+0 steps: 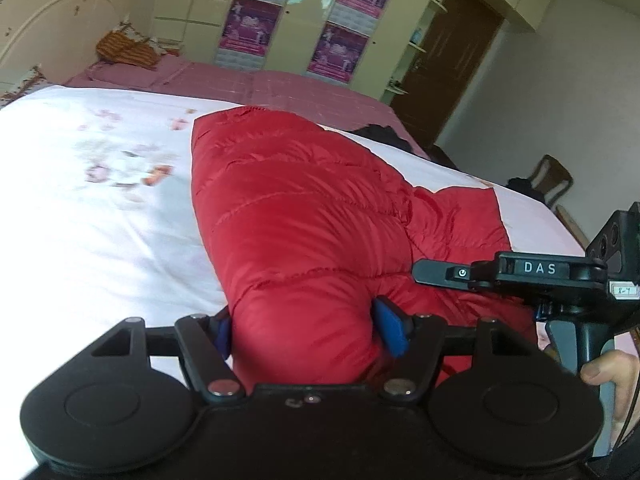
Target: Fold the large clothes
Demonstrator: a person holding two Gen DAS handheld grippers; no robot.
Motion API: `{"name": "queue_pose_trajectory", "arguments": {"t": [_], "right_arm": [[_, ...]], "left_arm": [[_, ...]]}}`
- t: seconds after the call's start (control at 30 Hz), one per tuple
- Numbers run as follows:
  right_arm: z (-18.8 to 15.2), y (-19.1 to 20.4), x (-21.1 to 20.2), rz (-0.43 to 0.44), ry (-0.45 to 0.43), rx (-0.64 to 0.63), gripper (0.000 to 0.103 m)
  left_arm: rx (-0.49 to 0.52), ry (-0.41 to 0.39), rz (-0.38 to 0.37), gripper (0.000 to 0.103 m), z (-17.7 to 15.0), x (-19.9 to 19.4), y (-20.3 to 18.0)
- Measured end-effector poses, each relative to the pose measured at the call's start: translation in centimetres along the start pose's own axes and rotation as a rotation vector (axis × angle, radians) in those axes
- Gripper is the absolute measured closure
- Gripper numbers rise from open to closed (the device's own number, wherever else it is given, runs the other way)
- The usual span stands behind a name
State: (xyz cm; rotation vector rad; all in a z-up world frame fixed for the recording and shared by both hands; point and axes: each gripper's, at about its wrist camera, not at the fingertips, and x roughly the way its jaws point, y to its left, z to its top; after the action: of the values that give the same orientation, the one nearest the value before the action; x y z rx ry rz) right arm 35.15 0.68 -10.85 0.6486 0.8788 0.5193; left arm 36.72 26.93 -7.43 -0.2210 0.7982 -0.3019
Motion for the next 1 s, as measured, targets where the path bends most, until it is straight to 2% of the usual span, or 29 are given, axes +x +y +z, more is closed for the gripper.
{"name": "queue_pose_trajectory", "arguments": {"t": [0.23,0.47,0.8,0.9,1.0], "right_arm": [[-0.4,1.3,5.6,-0.002,0.026,-0.013,0.066],[-1.2,1.2,8.5,-0.019,0.044,-0.019,0.065],[-0.8,0.5,8.2,-0.059,0.052,-0.003,0.049],[-0.5,0.8,6.9,-0.107,0.017,-0.026,0.042],[0.0,1.2,5.5,-0.185,-0.034,-0.056,0.041]], "left_arm": [[-0.019,-0.002,0.022,0.036,0.1,0.9,4.1],[-0.006,0.023,0.032,0.035,-0.4,1.9,5.5],[-0.012,0.043,0.053,0.024,-0.5,2.4,6.4],[0.003,0.029,0.094,0.017,-0.6,2.1,6.6],[0.022,0.008,0.125,0.015,-0.4,1.7,6.3]]}}
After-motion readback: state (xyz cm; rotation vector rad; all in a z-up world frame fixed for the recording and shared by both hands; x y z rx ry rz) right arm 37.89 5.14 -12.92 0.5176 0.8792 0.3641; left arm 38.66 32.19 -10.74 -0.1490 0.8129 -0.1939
